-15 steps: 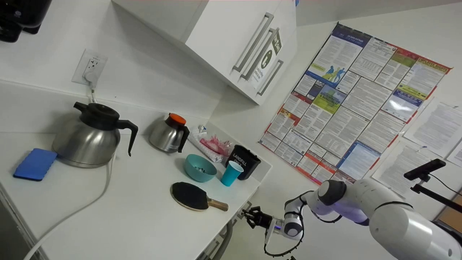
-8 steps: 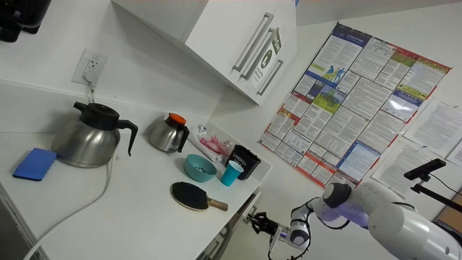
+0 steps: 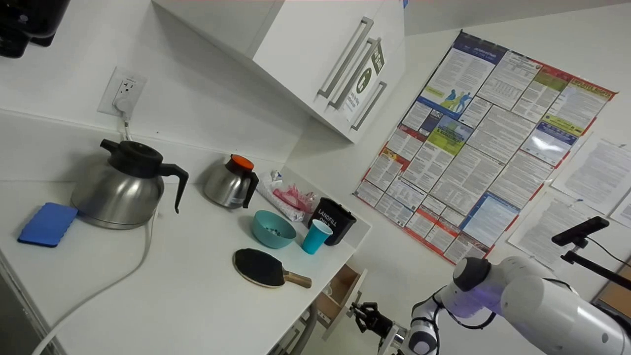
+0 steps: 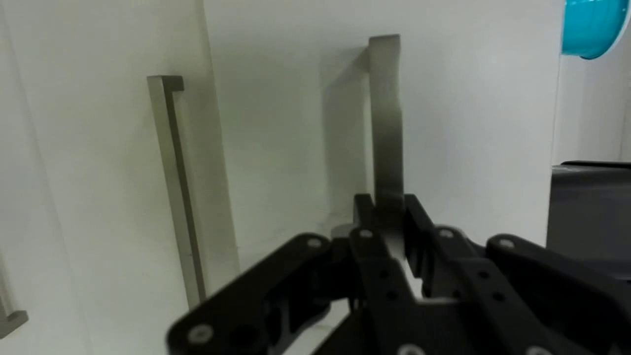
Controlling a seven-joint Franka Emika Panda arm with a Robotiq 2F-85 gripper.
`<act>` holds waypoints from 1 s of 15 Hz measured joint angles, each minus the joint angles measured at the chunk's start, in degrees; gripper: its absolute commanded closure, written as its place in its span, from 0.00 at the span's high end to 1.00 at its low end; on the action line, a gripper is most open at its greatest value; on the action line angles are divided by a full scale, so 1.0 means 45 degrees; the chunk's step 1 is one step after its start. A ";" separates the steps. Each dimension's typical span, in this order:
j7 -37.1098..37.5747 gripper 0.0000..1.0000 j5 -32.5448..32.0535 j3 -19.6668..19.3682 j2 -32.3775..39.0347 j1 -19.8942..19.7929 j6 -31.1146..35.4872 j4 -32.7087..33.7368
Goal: Open the topmost drawer on the right
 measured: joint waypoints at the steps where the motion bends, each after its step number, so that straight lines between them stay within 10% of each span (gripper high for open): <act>1: -0.0060 0.04 0.0065 -0.0016 -0.0001 -0.0147 -0.0095 -0.0106; 15: -0.0644 0.04 0.0129 -0.1314 -0.0060 -0.2598 -0.1829 -0.0931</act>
